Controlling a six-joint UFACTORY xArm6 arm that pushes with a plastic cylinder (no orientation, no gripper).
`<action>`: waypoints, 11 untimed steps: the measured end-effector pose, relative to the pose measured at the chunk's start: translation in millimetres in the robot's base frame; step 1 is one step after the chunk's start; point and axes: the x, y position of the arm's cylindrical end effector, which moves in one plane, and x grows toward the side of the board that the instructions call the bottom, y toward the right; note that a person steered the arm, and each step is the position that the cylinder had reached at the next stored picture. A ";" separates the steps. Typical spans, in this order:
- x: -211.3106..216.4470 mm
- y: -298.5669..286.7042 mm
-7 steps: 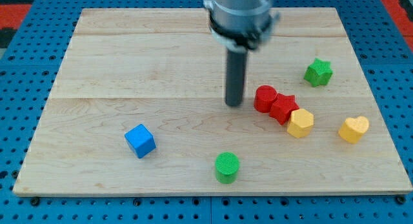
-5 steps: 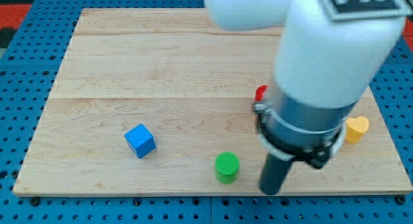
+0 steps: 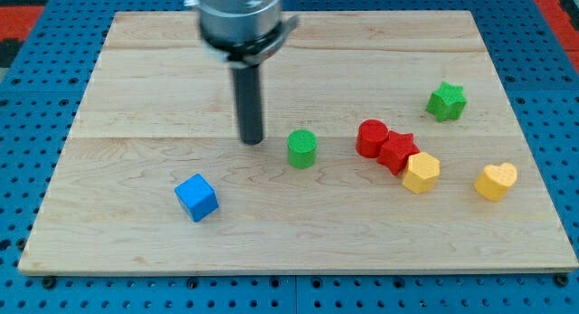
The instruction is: Slide the green circle to the bottom center of the green star
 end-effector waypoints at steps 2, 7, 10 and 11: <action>13.1 93.0; -119.9 -18.5; -88.3 109.8; -48.9 123.1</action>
